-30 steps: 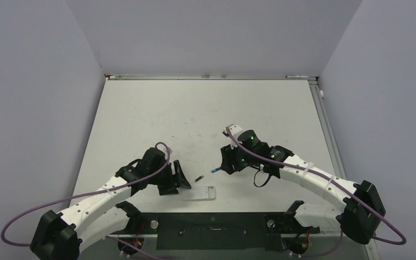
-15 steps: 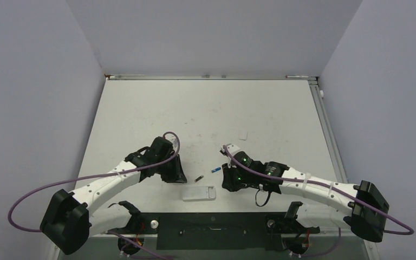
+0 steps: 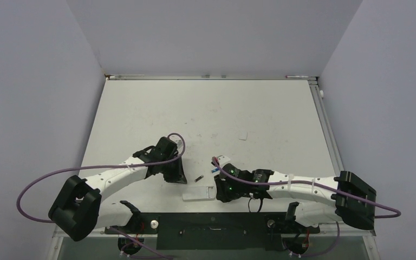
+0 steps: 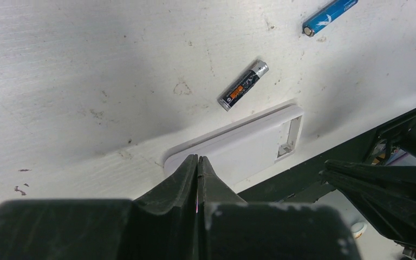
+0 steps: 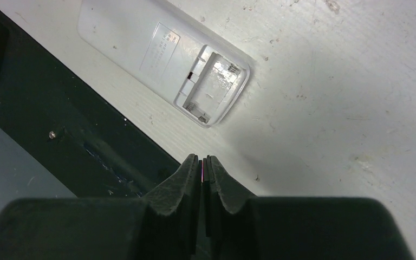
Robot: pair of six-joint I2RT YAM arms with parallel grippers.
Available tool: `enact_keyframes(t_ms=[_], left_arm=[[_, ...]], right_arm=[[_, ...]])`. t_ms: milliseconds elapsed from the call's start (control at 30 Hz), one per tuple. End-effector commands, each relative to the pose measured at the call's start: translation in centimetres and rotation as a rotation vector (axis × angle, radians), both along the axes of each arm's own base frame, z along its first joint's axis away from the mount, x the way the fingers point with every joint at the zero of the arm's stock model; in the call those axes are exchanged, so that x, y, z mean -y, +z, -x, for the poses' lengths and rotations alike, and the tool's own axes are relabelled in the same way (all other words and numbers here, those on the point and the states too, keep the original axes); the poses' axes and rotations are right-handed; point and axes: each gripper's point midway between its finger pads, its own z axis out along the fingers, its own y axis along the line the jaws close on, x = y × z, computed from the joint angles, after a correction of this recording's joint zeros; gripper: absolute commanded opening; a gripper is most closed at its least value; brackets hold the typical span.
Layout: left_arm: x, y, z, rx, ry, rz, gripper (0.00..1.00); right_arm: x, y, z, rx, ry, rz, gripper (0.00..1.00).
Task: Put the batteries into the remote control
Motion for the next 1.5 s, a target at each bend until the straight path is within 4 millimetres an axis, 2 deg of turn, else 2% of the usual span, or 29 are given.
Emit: enact_keyframes(t_ms=[0, 367, 767, 1167, 1467], left_arm=[[0.5, -0.6, -0.4, 0.032, -0.025, 0.017, 0.00], [0.7, -2.2, 0.7, -0.020, -0.034, -0.002, 0.00], [2.1, -3.1, 3.1, -0.063, -0.082, -0.007, 0.00], [4.5, -3.0, 4.4, -0.072, -0.111, 0.016, 0.00], [5.7, -2.9, 4.2, -0.066, -0.096, 0.034, 0.00]], right_arm=[[-1.3, -0.3, -0.3, 0.015, -0.020, -0.027, 0.09], [-1.9, -2.4, 0.3, -0.008, 0.013, 0.023, 0.09], [-2.3, -3.4, -1.0, 0.019, -0.042, 0.064, 0.09], [-1.0, -2.9, -3.7, 0.076, -0.172, 0.096, 0.09], [0.5, -2.4, -4.7, 0.070, -0.231, 0.076, 0.09]])
